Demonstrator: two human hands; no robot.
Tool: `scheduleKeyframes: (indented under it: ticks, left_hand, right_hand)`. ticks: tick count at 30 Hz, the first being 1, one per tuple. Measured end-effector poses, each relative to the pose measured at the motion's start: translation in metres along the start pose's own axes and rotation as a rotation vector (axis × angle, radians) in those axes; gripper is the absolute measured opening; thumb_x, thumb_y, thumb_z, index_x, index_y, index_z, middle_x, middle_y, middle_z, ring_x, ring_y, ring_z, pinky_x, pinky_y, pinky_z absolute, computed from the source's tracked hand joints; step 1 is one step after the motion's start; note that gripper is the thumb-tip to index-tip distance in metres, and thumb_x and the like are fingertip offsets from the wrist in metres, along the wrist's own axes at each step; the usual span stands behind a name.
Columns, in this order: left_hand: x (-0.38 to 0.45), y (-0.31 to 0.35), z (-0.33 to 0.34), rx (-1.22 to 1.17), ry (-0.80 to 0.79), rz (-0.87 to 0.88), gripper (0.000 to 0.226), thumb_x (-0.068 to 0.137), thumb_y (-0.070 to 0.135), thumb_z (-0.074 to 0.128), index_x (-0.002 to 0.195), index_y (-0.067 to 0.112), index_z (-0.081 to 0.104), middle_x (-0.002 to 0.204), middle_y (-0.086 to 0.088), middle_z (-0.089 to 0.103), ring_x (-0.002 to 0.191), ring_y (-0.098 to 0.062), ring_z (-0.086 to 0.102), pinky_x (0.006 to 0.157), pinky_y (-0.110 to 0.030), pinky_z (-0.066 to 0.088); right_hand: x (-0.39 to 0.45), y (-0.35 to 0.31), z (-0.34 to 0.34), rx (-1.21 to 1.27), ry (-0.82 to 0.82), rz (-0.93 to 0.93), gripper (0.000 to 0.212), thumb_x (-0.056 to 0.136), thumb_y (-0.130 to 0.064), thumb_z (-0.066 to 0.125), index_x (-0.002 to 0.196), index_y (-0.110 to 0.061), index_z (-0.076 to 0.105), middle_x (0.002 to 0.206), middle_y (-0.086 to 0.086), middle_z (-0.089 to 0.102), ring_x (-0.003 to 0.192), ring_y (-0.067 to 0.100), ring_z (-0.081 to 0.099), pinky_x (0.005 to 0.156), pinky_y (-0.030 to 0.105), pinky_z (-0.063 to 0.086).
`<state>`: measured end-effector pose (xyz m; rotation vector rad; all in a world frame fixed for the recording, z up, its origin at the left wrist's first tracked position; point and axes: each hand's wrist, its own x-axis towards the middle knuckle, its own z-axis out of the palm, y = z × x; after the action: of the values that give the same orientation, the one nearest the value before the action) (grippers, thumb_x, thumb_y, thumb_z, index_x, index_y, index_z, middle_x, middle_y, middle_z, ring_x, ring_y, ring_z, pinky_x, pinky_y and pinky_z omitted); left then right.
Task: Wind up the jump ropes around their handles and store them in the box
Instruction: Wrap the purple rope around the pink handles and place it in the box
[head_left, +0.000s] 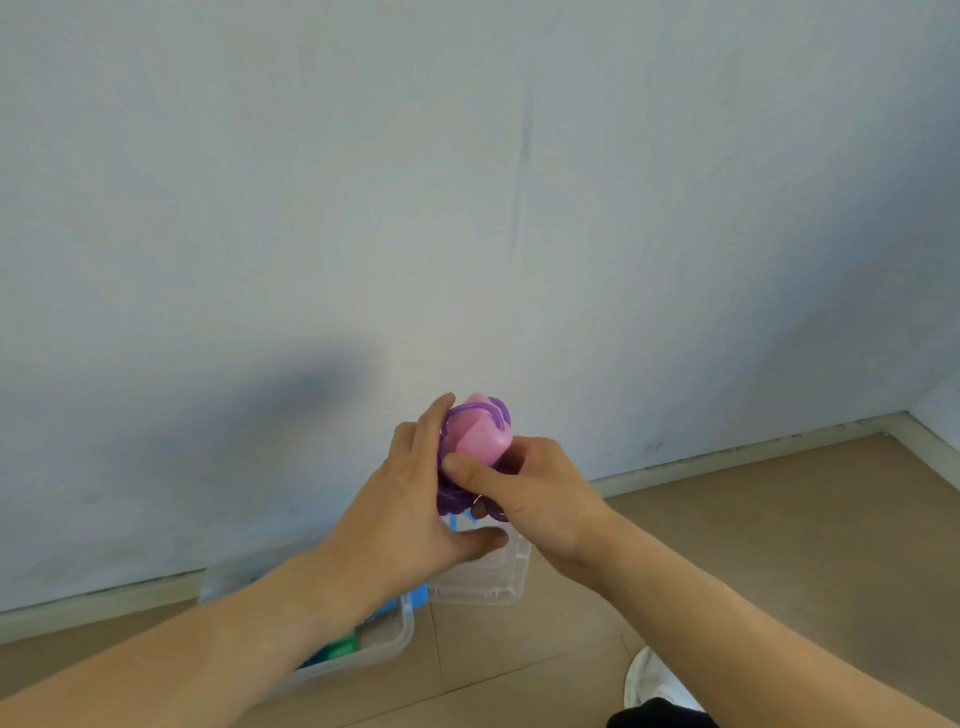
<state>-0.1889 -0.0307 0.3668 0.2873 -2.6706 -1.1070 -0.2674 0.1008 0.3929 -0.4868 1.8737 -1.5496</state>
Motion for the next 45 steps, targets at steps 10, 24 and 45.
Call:
scheduleKeyframes:
  ticks: [10, 24, 45]
  left_hand:
    - [0.019, -0.009, -0.017, -0.397, 0.02, -0.123, 0.076, 0.055, 0.039, 0.093, 0.123, 0.028, 0.06, 0.091, 0.006, 0.073, 0.077, -0.01, 0.071, 0.069, -0.024, 0.057]
    - [0.018, 0.003, -0.013, -0.914, -0.102, -0.474, 0.051, 0.061, 0.02, 0.09, 0.1, -0.003, 0.067, 0.079, -0.023, 0.066, 0.063, -0.028, 0.062, 0.06, -0.034, 0.057]
    - [0.011, -0.003, -0.015, -0.691, 0.025, -0.317, 0.03, 0.076, 0.012, 0.081, 0.104, 0.015, 0.07, 0.087, -0.012, 0.073, 0.071, -0.023, 0.069, 0.066, -0.037, 0.061]
  right_hand:
    - [0.002, -0.01, -0.012, 0.113, -0.064, 0.093, 0.065, 0.064, -0.017, 0.091, 0.121, -0.008, 0.064, 0.108, 0.009, 0.073, 0.1, 0.02, 0.071, 0.094, 0.033, 0.055]
    - [0.005, -0.006, -0.014, -0.208, 0.405, -0.064, 0.042, 0.088, -0.048, 0.064, 0.118, -0.029, 0.04, 0.097, -0.01, 0.064, 0.078, 0.003, 0.063, 0.061, 0.015, 0.051]
    - [0.021, 0.004, 0.001, -0.453, 0.173, -0.325, 0.042, 0.1, -0.03, 0.052, 0.14, -0.02, 0.051, 0.096, -0.004, 0.055, 0.091, 0.014, 0.06, 0.089, 0.033, 0.053]
